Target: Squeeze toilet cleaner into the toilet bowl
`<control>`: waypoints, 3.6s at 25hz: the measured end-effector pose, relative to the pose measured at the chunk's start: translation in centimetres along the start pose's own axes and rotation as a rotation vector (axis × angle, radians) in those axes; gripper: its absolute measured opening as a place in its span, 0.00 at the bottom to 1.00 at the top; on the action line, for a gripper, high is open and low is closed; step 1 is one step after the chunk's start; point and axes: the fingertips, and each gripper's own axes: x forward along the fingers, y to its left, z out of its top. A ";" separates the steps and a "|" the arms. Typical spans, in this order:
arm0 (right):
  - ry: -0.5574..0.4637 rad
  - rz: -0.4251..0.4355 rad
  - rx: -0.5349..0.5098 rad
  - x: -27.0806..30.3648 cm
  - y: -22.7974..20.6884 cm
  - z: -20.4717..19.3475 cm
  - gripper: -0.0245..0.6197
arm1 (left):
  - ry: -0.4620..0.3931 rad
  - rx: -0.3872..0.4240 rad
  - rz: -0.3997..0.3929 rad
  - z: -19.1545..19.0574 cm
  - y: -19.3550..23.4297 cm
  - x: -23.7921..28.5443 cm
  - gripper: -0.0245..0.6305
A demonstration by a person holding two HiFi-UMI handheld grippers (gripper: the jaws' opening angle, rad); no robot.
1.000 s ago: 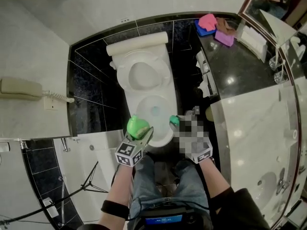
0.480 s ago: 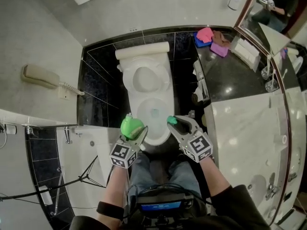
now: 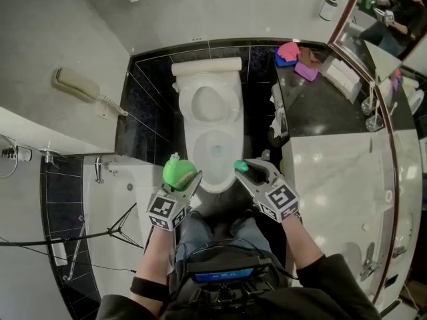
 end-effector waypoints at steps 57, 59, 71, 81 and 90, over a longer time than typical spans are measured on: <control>0.060 0.683 -0.390 0.9 14.8 13.9 0.28 | 0.022 0.221 -0.499 -0.6 -7.0 -4.5 0.32; 0.073 0.702 -0.400 1.3 15.1 13.9 0.28 | 0.029 0.233 -0.512 -0.7 -7.1 -4.6 0.32; 0.126 0.853 -0.416 2.7 17.1 13.7 0.28 | 0.019 0.235 -0.564 -0.7 -7.0 -5.3 0.32; 0.083 0.924 -0.329 2.5 17.6 14.1 0.28 | 0.022 0.207 -0.626 -0.4 -7.6 -6.4 0.32; 0.101 0.871 -0.322 2.8 17.3 13.1 0.27 | 0.033 0.219 -0.599 -0.5 -7.5 -6.3 0.32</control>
